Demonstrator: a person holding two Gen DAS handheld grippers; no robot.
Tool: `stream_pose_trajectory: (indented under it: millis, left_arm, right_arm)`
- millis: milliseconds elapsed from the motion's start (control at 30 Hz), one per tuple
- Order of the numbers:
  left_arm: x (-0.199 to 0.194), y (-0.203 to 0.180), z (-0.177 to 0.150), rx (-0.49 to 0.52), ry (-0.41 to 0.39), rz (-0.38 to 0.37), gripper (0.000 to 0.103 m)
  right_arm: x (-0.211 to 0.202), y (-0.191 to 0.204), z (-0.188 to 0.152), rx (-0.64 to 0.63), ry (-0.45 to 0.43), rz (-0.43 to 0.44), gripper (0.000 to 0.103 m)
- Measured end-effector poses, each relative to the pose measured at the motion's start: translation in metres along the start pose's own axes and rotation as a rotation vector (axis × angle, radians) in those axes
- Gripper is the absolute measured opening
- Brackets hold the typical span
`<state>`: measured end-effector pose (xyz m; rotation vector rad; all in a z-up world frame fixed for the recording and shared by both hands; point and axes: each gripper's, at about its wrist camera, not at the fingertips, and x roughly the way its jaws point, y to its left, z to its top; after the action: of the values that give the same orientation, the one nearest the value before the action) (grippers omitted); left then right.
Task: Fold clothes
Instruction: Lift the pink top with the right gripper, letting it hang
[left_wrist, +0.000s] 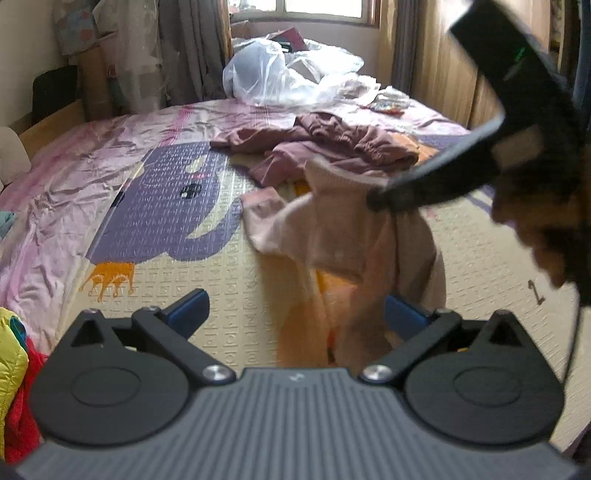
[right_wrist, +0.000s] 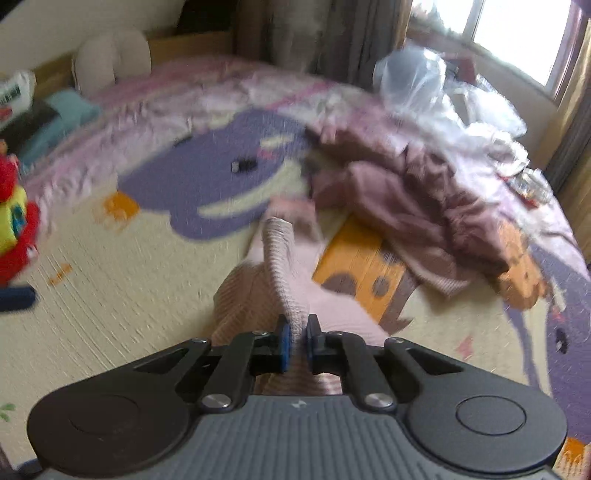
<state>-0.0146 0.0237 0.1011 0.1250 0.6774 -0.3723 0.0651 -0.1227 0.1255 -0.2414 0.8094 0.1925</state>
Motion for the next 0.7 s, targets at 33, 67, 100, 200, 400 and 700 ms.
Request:
stream_pose_trajectory:
  millis: [33, 67, 100, 200, 400, 700]
  left_arm:
    - [-0.003, -0.001, 0.001, -0.002, -0.009, -0.004, 0.103]
    - [-0.007, -0.002, 0.002, -0.004, -0.02, -0.011, 0.103]
    - [-0.01, -0.003, 0.004, -0.004, -0.026, -0.015, 0.103]
    - [-0.017, -0.008, 0.006, 0.004, -0.045, -0.022, 0.103]
    - [-0.026, -0.012, 0.007, 0.008, -0.054, -0.022, 0.103]
    - [-0.043, -0.016, 0.007, 0.011, -0.077, -0.02, 0.103]
  right_arm:
    - [-0.011, -0.002, 0.004, -0.001, -0.02, 0.001, 0.008]
    - [-0.021, -0.003, 0.008, -0.004, -0.037, 0.0, 0.008]
    - [-0.031, -0.004, 0.013, -0.007, -0.053, -0.002, 0.008]
    - [-0.055, -0.005, 0.024, -0.013, -0.093, -0.008, 0.008]
    - [-0.088, -0.002, 0.038, -0.021, -0.151, -0.014, 0.008]
    - [-0.129, 0.004, 0.045, -0.035, -0.222, -0.006, 0.008]
